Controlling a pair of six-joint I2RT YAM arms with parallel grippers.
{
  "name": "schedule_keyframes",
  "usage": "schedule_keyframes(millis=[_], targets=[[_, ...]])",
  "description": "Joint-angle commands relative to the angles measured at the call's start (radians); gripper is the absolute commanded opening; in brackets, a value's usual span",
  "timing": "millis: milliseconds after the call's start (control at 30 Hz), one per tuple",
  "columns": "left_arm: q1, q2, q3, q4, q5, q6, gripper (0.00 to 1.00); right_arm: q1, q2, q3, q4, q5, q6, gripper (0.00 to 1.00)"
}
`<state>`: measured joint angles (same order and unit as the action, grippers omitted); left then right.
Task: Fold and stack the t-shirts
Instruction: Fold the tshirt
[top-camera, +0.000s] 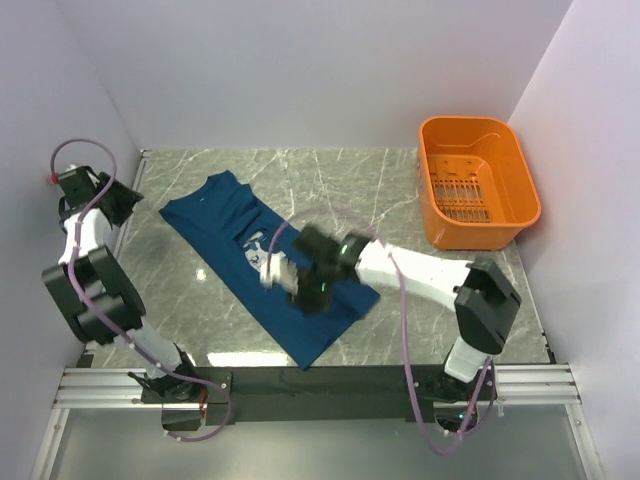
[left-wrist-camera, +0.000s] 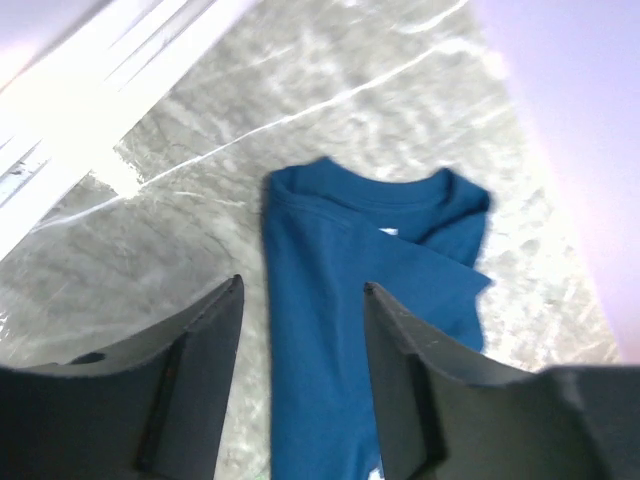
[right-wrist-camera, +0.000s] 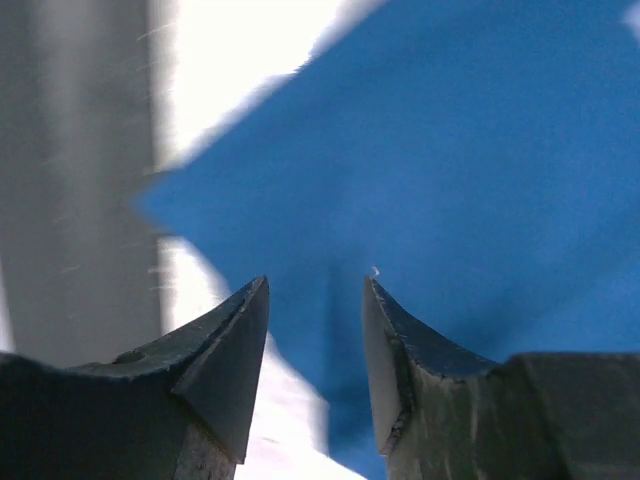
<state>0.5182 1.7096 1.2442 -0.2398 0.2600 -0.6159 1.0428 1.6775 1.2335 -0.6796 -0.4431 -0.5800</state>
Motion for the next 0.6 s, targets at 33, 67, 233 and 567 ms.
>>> schedule_keyframes(millis=[33, 67, 233, 567], targets=[[-0.006, -0.119, -0.074, 0.039, 0.011, 0.03, 0.59, -0.215, -0.016, 0.138, -0.034, -0.04, -0.011, 0.5], [-0.006, -0.126, -0.098, 0.039, 0.018, 0.03, 0.59, -0.248, 0.022, 0.179, -0.009, -0.039, 0.055, 0.51], [-0.006, -0.28, -0.202, 0.033, 0.087, 0.031, 0.6, -0.398, 0.272, 0.458, 0.042, 0.024, 0.447, 0.54], [-0.006, -0.646, -0.471, -0.041, 0.197, 0.002, 0.63, -0.487, 0.735, 0.986, 0.003, -0.1, 0.71, 0.57]])
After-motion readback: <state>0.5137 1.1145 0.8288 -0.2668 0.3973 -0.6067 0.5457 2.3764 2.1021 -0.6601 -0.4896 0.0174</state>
